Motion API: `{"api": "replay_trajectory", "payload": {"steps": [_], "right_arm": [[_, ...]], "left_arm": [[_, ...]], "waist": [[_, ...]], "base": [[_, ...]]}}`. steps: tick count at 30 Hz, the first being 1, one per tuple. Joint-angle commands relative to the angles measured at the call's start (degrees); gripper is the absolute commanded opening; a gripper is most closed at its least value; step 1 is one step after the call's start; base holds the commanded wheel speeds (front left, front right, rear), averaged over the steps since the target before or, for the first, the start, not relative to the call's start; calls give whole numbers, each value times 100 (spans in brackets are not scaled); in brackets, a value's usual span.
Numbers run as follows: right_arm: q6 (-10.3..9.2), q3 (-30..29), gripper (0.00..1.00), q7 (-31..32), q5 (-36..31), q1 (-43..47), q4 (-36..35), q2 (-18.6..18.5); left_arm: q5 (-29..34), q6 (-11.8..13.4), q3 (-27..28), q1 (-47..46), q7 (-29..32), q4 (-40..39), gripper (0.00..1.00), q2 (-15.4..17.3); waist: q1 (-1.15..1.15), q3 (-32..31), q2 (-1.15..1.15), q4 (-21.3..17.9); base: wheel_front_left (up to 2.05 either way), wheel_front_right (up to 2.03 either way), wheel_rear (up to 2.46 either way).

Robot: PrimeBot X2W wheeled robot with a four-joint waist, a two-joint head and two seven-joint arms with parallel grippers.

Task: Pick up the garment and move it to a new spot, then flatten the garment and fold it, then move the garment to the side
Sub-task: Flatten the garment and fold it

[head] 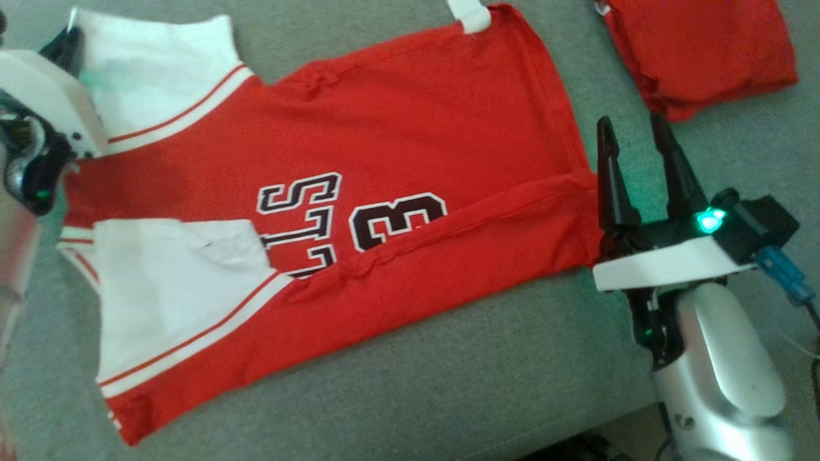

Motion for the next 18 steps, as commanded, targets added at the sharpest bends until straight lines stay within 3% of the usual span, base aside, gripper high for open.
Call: {"api": "replay_trajectory", "payload": {"steps": [1, 9, 13, 18], "right_arm": [[-4, 39, 100, -61, -103, -139, -127, -20], [-4, -539, 100, 830, -812, -696, -58, -20], [-4, -635, 100, 1609, -881, -1062, -11, -150], [-4, -669, 100, 2709, -812, -1510, 569, -562]], "left_arm": [[62, 10, 146, -194, -218, -223, 0, 196], [332, 10, -176, -11, -1302, -884, 0, -134], [410, 31, -314, 293, -1471, -1358, 0, -180], [496, 127, -511, 705, -1428, -2095, 0, -140]], "waist": [[0, -140, 0, 171], [0, -463, 0, 935], [0, -525, 0, 1281], [0, -484, 0, 1670]], "base": [[0, 0, 0], [0, 0, 0], [0, 0, 0], [0, 0, 0]]}}
